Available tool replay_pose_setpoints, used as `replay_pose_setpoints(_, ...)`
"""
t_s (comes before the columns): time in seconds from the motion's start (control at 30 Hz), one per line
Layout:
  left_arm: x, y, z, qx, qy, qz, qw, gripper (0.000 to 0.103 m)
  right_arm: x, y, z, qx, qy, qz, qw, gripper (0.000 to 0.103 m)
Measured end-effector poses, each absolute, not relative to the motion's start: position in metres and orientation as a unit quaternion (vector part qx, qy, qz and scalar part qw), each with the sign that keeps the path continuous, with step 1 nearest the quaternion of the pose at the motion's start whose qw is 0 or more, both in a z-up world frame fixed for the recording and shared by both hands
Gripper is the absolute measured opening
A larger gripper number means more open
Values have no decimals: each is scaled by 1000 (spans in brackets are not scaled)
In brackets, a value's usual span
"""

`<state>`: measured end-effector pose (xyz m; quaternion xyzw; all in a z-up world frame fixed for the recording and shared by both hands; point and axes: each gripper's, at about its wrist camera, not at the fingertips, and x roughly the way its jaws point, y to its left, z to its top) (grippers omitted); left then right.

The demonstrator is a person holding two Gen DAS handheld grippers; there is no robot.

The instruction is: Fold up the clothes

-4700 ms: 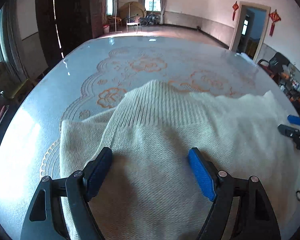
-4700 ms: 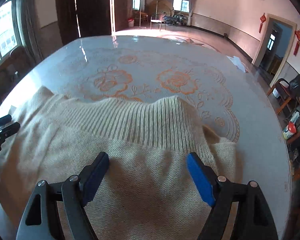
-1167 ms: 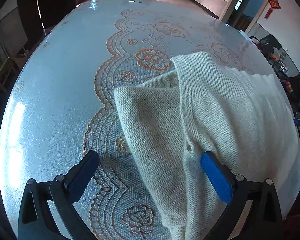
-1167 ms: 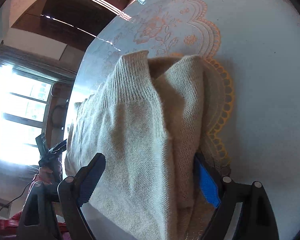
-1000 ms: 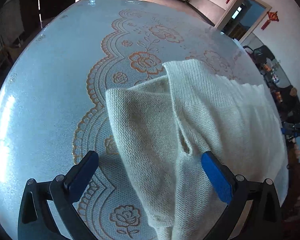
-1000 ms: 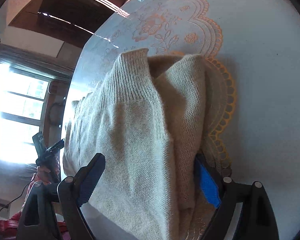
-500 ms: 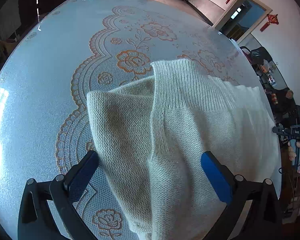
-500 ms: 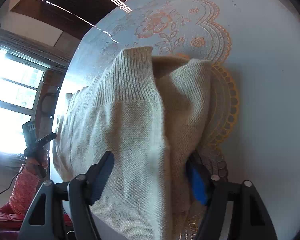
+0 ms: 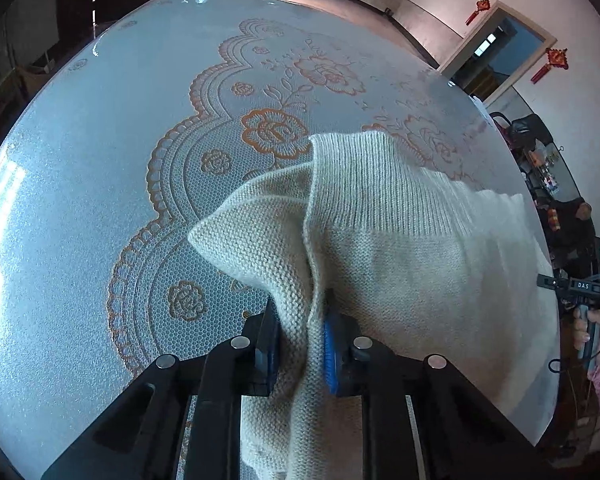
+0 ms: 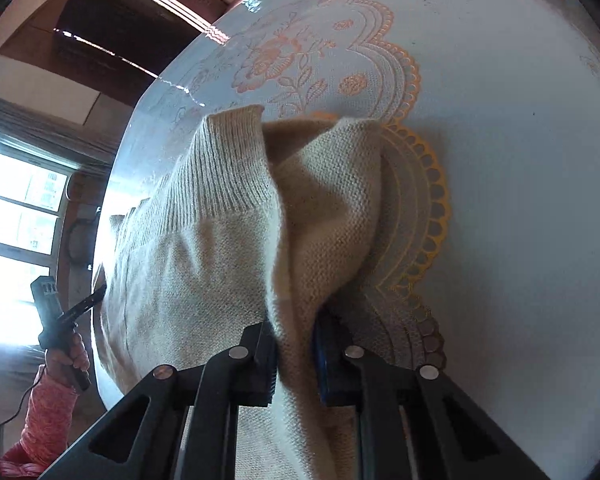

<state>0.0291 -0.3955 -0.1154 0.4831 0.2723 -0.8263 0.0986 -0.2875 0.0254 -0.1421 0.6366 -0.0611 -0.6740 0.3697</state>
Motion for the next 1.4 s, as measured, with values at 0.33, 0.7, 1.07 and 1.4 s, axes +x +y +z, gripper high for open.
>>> replay_pose_setpoints(0.33,71,-386,-63,413,312,-851,91,17,-274,32,-98,597,-100,-697,385,12)
replay_pose_setpoints(0.7,156,-356,13,332,304,-886,107,17,-230,-65,6,529,-60,-694,484,10)
replay_pose_setpoints(1.07,296,-356,37,272,322,-858,292,17,-158,-250,34,521,0,-620,587,10)
replay_pose_setpoints(1.4,359,-349,-8,248,392,-797,387,17,-77,-430,27,510,81,-574,635,10)
